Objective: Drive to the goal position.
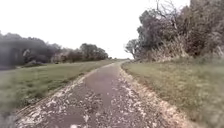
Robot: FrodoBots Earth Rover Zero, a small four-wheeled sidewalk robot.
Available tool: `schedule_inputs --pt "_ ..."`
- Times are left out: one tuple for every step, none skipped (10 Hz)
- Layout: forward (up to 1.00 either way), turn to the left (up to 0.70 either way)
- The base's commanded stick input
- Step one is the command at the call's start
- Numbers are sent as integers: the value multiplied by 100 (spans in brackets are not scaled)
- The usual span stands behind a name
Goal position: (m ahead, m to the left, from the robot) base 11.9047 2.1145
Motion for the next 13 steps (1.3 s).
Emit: schedule_inputs --pt "70 0" --pt "70 0" --pt "70 0" --pt "70 0" --pt "70 0" --pt "70 0" --pt "70 0" --pt "70 -1" --pt "70 -1" --pt "70 -2" --pt "70 -2" --pt "70 -2" --pt "70 -4"
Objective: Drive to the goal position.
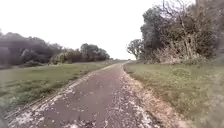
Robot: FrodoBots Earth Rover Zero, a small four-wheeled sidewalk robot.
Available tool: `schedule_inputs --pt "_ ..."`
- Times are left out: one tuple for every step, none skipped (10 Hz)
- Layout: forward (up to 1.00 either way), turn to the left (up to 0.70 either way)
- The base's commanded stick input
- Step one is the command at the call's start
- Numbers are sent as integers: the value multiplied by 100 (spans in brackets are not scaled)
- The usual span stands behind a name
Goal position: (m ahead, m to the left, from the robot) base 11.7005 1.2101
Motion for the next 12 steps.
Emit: schedule_inputs --pt "70 -32" --pt "70 -29" --pt "70 -26" --pt "70 0" --pt "70 0" --pt "70 0" --pt "70 0" --pt "70 0" --pt "70 0" --pt "70 0" --pt "70 2" --pt "70 3"
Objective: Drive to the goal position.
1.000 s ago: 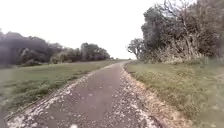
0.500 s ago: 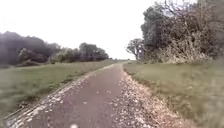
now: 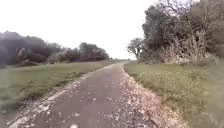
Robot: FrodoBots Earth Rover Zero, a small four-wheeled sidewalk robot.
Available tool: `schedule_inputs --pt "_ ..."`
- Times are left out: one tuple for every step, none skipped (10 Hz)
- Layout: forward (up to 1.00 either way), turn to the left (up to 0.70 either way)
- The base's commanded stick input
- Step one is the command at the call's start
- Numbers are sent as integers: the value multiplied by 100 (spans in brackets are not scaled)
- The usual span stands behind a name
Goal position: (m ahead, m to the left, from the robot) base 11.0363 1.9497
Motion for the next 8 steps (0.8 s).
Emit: schedule_inputs --pt "70 3" --pt "70 3" --pt "70 3" --pt "70 3" --pt "70 3" --pt "70 2" --pt "70 0" --pt "70 0"
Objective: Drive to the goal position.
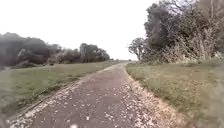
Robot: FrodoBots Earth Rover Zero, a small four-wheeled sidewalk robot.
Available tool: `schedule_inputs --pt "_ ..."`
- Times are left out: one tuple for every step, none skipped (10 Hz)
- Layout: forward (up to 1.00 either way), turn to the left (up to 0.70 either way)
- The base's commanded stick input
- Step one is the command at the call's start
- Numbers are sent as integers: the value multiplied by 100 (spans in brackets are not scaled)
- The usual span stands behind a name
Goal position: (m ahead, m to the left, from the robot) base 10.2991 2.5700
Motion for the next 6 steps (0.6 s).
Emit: schedule_inputs --pt "70 0" --pt "70 0" --pt "70 0" --pt "70 -10" --pt "70 -25" --pt "70 -30"
